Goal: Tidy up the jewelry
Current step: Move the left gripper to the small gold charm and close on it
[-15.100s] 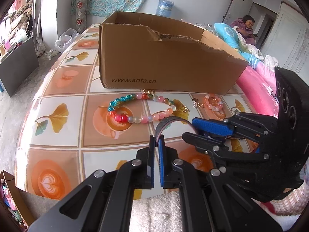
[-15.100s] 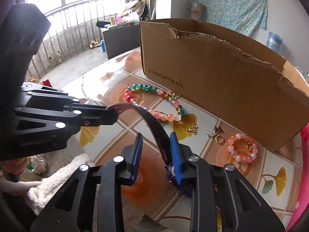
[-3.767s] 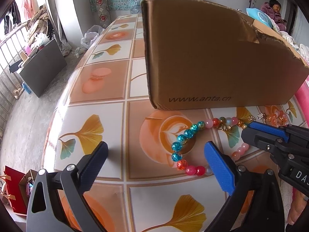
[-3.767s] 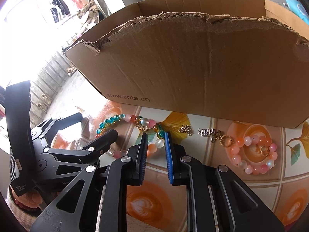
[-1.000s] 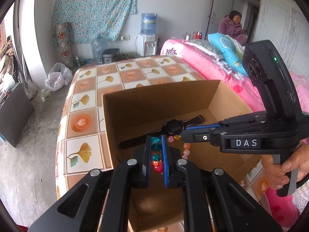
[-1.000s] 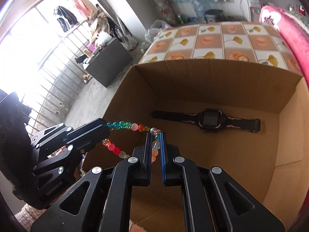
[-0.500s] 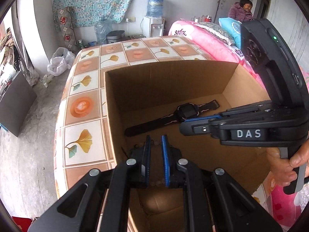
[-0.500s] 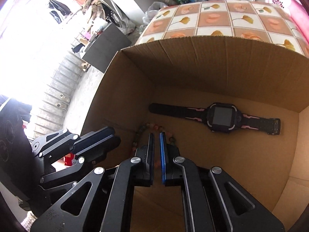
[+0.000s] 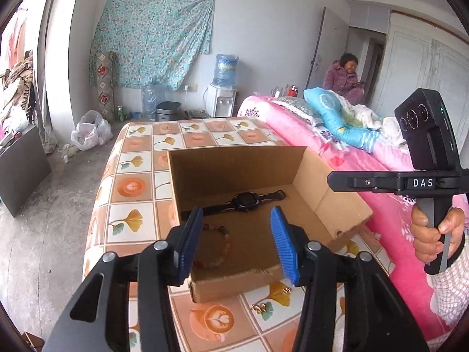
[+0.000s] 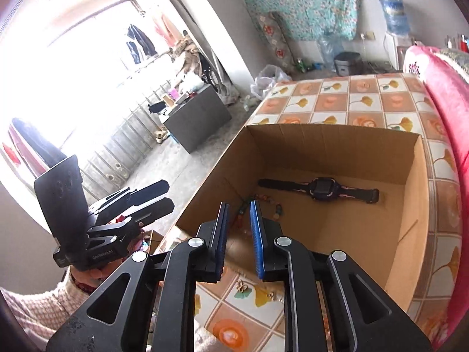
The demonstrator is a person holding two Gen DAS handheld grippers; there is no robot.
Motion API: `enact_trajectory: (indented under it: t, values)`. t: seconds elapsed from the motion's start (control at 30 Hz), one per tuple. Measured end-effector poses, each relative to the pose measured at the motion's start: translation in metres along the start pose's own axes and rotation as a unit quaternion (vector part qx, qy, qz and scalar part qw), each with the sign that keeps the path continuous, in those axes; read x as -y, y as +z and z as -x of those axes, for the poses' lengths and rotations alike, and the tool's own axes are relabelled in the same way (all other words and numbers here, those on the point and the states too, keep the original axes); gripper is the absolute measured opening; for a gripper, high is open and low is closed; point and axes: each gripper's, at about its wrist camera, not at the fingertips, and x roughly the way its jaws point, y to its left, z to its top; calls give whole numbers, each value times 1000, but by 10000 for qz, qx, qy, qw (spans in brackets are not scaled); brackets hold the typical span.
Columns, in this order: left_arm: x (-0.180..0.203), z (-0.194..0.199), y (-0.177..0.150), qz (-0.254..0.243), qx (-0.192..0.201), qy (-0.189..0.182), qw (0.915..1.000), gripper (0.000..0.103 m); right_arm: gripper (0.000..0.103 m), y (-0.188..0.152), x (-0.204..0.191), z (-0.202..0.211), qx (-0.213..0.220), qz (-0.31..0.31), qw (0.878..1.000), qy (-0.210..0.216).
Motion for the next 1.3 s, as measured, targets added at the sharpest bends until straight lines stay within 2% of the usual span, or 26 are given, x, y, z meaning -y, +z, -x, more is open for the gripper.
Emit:
enact_trajectory:
  t: [0.17,0.37,0.53,0.7,0.87,1.0,1.13,1.3]
  values:
    - [10,13,-42,131,-53,-227,9996,52,17,-50,13,20,48,-261,9996,-16]
    - [20,-14,-86,71,-535,2,9985,52,20,-95,53,22,-57,-1133,9928,-387]
    - [21,-36,-112,242,-833,-51,9962,52,20,-135,62,11,-294,-1530,9855,-673]
    - [31,-50,-121,-79,-898,85,9959,53,22,-149,45,-5,-424,-1324,9878,-708]
    - [39,-63,-127,-488,-900,403,9939,53,22,-152,13,-36,-591,-356,9890,-1309]
    - [40,-73,-129,-604,-962,416,9927,52,22,-149,4,-56,-646,-6,9857,-1559]
    - [45,-83,-129,-756,-1019,398,9911,44,22,-144,4,-67,-631,-68,9879,-1413]
    - [49,-96,-127,-945,-1173,546,9871,28,22,-141,4,-73,-591,-46,9899,-1286]
